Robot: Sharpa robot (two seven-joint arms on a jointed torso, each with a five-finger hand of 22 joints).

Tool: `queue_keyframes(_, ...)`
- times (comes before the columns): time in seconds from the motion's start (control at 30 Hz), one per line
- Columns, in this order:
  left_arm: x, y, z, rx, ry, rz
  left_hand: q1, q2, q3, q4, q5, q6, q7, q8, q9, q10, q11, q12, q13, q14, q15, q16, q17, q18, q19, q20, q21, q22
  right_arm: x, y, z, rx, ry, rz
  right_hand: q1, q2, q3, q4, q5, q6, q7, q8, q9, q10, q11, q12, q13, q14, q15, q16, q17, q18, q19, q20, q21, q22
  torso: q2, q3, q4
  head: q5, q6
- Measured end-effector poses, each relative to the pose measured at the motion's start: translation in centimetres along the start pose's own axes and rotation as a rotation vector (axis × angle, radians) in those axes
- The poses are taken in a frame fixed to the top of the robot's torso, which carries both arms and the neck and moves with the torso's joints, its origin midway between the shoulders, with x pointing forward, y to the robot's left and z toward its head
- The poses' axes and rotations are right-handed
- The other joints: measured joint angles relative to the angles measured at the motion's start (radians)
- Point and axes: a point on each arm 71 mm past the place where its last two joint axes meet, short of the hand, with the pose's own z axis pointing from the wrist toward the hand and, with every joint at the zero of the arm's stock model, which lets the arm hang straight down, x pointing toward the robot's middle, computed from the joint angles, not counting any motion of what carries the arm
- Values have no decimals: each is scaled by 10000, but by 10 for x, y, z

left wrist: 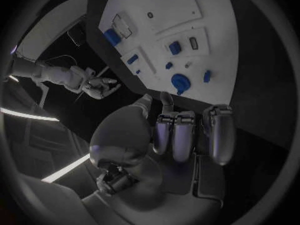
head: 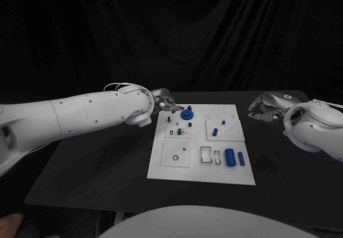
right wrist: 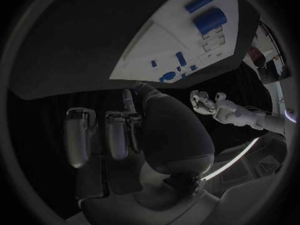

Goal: Assemble the parts on the task board

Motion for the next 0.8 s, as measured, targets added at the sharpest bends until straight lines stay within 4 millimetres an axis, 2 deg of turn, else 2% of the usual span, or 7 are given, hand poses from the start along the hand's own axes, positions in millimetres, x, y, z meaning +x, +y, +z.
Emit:
queue_keyframes(0.1,-14,6,-6,-140,-77,95,424,90,150,-149,168,-317,70,-332,0,0,0,0,0,0,0,0,0,2,36,-36,0,0,-4,1,0,-94,-232,79,-64,-64,28,28,-19,57,-16,0,0,0,0,0,0,0,0,0,0,-1,0,0,95,-1,-1,-1,0,-19,0)
queue_keyframes(0.17,-20,13,-9,-358,-1,160,584,121,204,-203,168,-420,173,-735,-79,0,0,0,1,0,0,0,0,1,36,-36,-47,0,-6,3,-1,-206,-430,169,-64,-64,28,28,-54,84,-15,0,0,0,0,0,0,0,0,0,0,0,0,0,126,-1,-1,-1,-1,-33,0)
queue_keyframes(0.37,-33,34,-9,-1166,152,277,584,121,203,-203,168,-421,173,-774,-99,0,1,0,0,0,1,0,0,1,36,-36,-47,0,-11,4,-5,-553,-1067,414,-64,-64,28,28,-54,84,-15,0,1,0,0,0,0,0,0,0,0,-1,0,0,126,-1,32,-11,-9,-71,0)
queue_keyframes(0.63,-30,34,-7,-1353,450,387,584,121,203,-202,168,-420,173,-774,-98,0,1,0,0,0,1,0,0,5,36,-35,-47,8,-14,6,-6,-793,-1434,543,-64,-64,28,28,-54,84,-15,0,1,0,0,0,0,0,0,0,0,0,0,0,126,-2,57,-19,-9,-89,0)
queue_keyframes(0.7,-38,33,6,-1640,329,473,584,120,203,-202,168,-457,211,-1072,-317,-8,77,0,0,0,1,0,0,4,36,-35,-47,8,-16,7,-7,-921,-1584,648,-64,-64,28,28,-54,84,-15,0,1,0,0,0,0,0,0,0,0,0,0,0,126,-2,176,-85,-6,-165,0)
queue_keyframes(0.73,-40,33,10,-1729,289,493,584,120,203,-202,168,-457,211,-1107,-347,-8,77,0,1,0,1,0,0,5,36,-35,-47,7,-17,7,-7,-963,-1638,682,-64,-64,27,28,-54,84,-15,0,1,0,0,0,0,0,0,0,0,-1,0,0,126,-2,276,-135,-2,-195,0)
queue_keyframes(0.8,-42,33,13,-1812,316,530,623,81,203,-202,168,-457,211,-1242,-447,-8,77,1,0,0,1,0,0,6,36,-35,-47,7,-17,5,-8,-979,-1713,735,-64,-64,-2,57,-54,118,-48,0,1,0,0,0,0,0,0,0,0,-1,0,0,225,1,385,-181,6,-200,0)
